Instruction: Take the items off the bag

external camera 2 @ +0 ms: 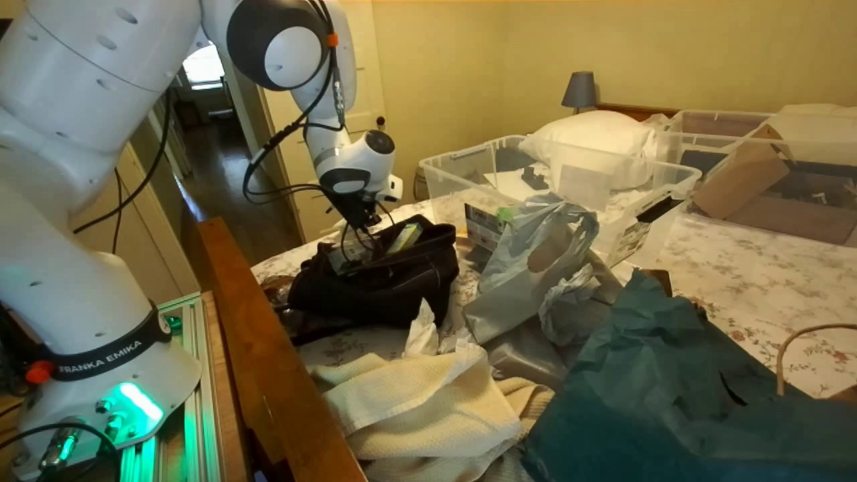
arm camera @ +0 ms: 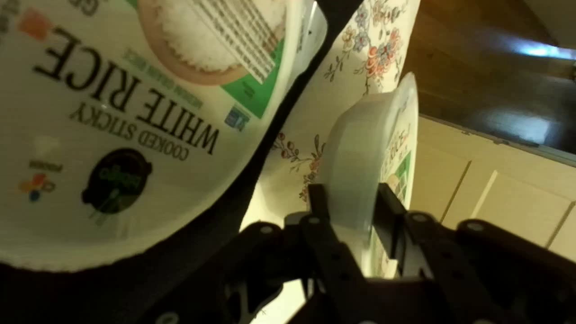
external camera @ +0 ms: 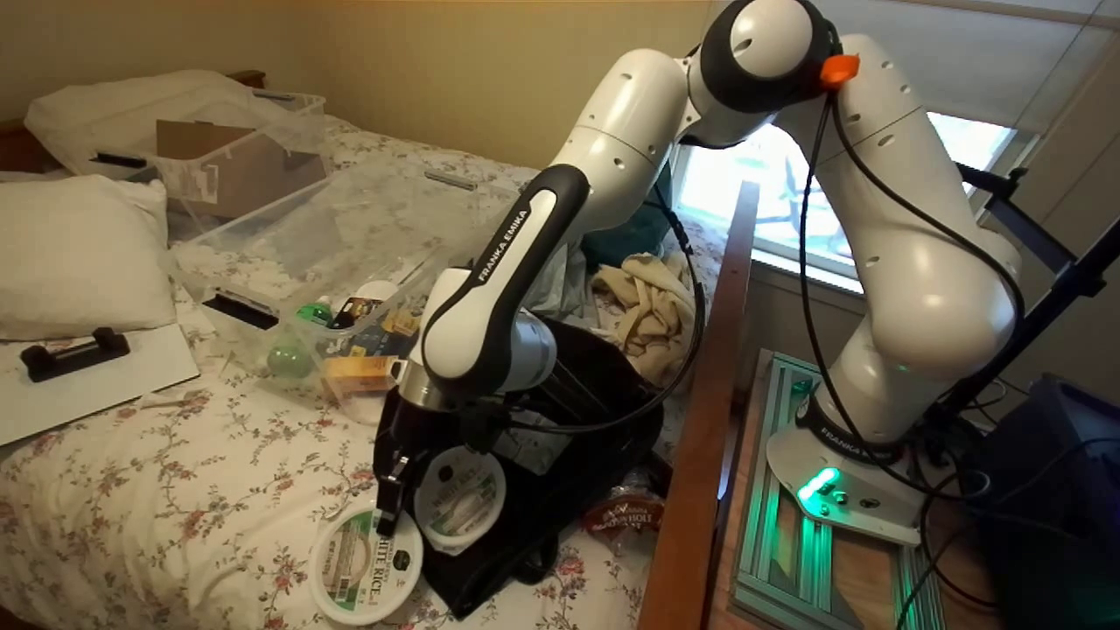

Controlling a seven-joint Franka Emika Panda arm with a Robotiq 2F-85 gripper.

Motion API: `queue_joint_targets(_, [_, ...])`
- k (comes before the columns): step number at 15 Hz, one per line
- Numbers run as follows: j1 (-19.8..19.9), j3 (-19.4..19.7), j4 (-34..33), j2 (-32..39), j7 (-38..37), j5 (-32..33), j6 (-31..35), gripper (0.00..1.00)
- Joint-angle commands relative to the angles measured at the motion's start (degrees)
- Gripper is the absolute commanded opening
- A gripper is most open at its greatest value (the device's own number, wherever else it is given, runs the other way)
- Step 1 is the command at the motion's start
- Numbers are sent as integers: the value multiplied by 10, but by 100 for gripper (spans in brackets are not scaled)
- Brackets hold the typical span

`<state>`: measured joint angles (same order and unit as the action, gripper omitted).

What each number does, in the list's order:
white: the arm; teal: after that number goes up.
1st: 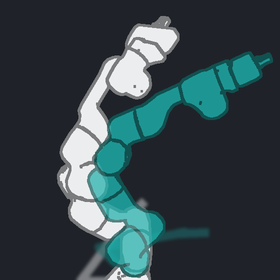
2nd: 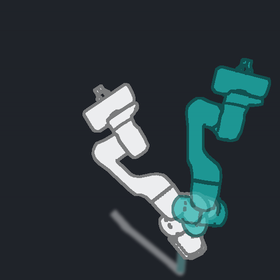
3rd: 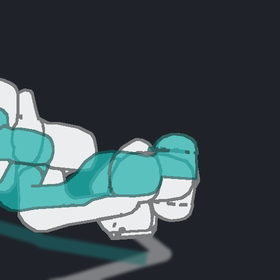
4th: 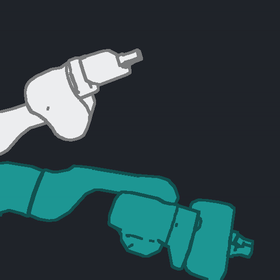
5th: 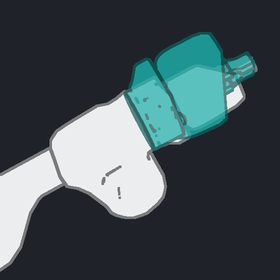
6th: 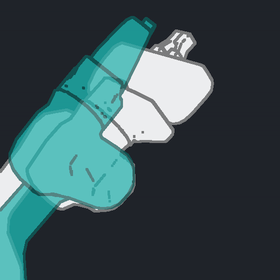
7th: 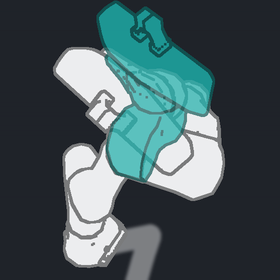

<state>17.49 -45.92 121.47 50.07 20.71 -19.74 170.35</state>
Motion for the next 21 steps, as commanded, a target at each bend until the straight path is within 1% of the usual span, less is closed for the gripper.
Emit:
queue_joint_targets(1, [49,-46,50,-19,-21,23,47,8])
queue_joint_targets(4, [79,-70,80,-32,-41,43,83,8])
queue_joint_targets(7, [79,-52,76,-41,-82,58,53,8])
queue_joint_targets(9, [62,-31,75,-65,-107,62,28,8])
queue_joint_targets(10, [53,-21,76,-80,-120,60,14,28])
queue_joint_targets(11, [47,-15,80,-94,-129,58,3,45])
queue_joint_targets(12, [40,-10,88,-116,-138,53,-4,54])
queue_joint_targets(13, [32,-5,95,-138,-149,48,-11,58])
queue_joint_targets(17, [-15,21,123,-233,-196,34,-57,85])
queue_joint_targets(19, [-50,47,131,-277,-223,25,-94,99])
queue_joint_targets(21, [-103,94,141,-325,-265,25,-138,100])
